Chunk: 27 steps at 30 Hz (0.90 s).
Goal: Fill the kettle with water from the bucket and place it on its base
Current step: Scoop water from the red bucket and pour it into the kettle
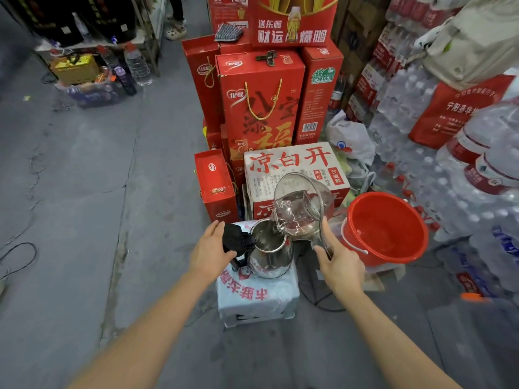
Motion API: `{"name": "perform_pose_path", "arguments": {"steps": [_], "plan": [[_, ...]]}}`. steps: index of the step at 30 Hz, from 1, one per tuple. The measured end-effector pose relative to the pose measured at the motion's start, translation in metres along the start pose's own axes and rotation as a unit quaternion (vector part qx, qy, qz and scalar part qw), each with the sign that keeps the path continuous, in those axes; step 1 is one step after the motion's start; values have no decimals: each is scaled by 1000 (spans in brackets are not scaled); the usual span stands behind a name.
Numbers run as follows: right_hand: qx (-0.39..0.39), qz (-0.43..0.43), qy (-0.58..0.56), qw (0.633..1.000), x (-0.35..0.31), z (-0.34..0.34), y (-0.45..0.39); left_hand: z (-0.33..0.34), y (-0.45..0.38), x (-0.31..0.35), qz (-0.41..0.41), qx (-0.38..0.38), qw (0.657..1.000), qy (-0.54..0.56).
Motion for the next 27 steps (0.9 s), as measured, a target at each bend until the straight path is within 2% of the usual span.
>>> {"name": "perform_pose_path", "arguments": {"steps": [9, 18, 20, 22, 24, 25, 27], "plan": [[101, -120, 85, 984, -21, -7, 9, -4, -2, 0, 6, -12, 1000, -5], [136, -170, 97, 971, -21, -9, 11, -4, -1, 4, 12, -15, 1000, -7], [123, -156, 90, 976, -17, -8, 10, -4, -1, 5, 11, -14, 1000, -6], [63, -85, 44, 993, -9, -1, 6, -3, -1, 6, 9, -15, 1000, -4], [-13, -3, -87, 996, 3, 9, 5, -3, -2, 6, 8, -18, 1000, -1], [-43, 37, -185, 981, 7, 12, 5, -2, -2, 6, 8, -20, 1000, 1], [-95, 113, -382, 912, 13, 15, 12, -2, -3, 6, 9, -20, 1000, 1]]}}
Point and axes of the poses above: each hand's wrist, its own y-axis away from the middle knuckle, its own z-axis out of the palm, x = y × z, the point moved 5 cm from there along -y, towards the middle knuckle, and after that the axes turned 4 degrees about y, right-handed, at the moved point
